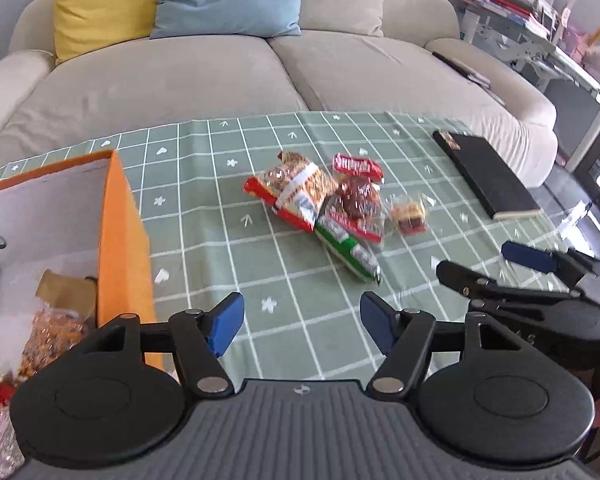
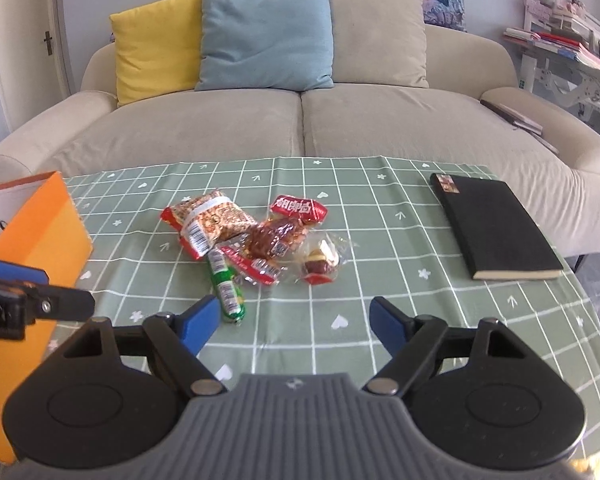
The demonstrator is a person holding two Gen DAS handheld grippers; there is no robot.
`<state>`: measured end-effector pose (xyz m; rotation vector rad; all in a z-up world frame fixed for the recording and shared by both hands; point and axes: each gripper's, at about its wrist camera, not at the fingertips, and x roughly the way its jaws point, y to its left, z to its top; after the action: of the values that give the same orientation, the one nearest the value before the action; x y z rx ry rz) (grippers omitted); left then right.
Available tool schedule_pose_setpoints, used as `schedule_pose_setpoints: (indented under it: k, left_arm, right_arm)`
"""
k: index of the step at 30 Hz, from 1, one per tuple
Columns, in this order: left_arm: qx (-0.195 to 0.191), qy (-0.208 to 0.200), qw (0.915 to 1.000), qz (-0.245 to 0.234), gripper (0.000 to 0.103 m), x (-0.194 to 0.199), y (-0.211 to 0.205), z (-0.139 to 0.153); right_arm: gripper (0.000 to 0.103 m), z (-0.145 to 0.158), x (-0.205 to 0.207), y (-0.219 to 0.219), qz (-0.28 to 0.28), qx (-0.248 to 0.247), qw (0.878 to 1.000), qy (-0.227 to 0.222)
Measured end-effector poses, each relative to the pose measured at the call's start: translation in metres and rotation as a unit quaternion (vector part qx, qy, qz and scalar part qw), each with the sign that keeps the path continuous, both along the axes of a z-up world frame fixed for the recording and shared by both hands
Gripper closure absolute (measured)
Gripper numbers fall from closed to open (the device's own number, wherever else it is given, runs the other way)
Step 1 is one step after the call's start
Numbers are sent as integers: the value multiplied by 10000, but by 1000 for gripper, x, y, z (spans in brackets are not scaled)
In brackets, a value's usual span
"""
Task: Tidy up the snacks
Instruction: 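Grasp the striped biscuit packet with the left tool while the right tool grasps the wrapped round candy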
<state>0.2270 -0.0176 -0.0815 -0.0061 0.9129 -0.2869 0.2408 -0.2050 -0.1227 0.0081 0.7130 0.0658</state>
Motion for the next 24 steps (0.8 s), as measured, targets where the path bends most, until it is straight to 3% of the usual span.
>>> schedule_pose_setpoints:
  k: [3, 6, 13, 20, 24]
  left_arm:
    - [-21, -208, 9998, -29, 24, 13, -6, 0]
    - [237, -343, 9990, -142, 17, 31, -15, -2]
    - [726, -407, 9948, -592, 14, 81, -37, -15]
    - [1417, -493, 9825, -1107, 13, 118, -62, -35]
    - [1780, -458, 9728, -1409, 13, 132, -74, -47]
  right_arm:
    - [25, -4, 15, -4, -42, -26, 10000, 5]
    - [29, -6, 30, -10, -29, -9, 10000, 2]
    - [28, -19, 72, -22, -91, 162, 9996, 204]
    - [27, -39, 100, -26, -37, 316, 9983, 481]
    - [34, -48, 106, -31, -76, 421, 9976, 544]
